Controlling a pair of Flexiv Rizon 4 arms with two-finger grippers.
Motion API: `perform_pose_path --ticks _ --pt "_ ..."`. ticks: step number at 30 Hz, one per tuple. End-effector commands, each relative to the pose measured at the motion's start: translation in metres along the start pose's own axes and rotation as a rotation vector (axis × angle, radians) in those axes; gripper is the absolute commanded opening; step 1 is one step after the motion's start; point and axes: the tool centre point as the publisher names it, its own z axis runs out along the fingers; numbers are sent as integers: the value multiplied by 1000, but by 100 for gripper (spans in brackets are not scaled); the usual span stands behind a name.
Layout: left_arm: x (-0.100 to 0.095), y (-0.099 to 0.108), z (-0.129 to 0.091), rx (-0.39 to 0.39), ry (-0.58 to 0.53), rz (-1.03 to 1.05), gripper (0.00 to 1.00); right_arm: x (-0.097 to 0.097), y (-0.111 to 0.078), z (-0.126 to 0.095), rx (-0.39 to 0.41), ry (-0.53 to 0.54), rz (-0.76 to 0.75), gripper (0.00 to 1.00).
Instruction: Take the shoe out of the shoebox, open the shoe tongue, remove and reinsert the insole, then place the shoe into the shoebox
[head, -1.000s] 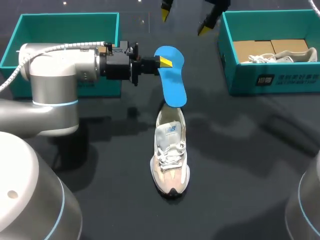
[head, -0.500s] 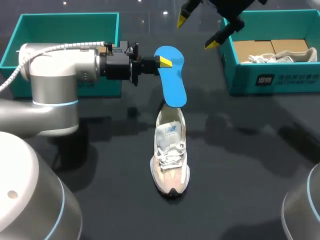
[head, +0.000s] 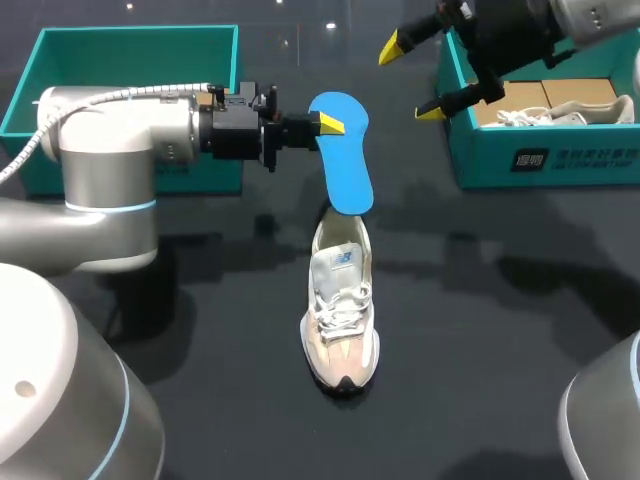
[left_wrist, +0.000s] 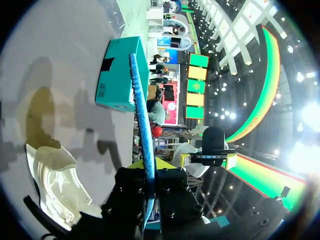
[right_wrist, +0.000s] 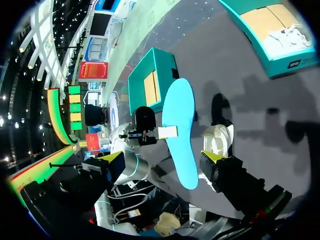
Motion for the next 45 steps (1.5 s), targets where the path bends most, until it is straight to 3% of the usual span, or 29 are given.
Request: perform_pose_path --ticks 1,16,25,31,45 --pt "0 0 0 0 -1 0 0 -8 0 3 -2 305 7 100" --pt "0 0 0 2 0 3 0 -20 2 9 0 347 39 100" --pt "8 -6 -12 27 44 66 0 -24 0 12 -1 377 50 100" --pt "18 -8 -23 58 98 212 0 -26 -1 16 3 396 61 100" --pt "54 -7 -39 75 236 829 0 -26 -3 22 18 473 50 100"
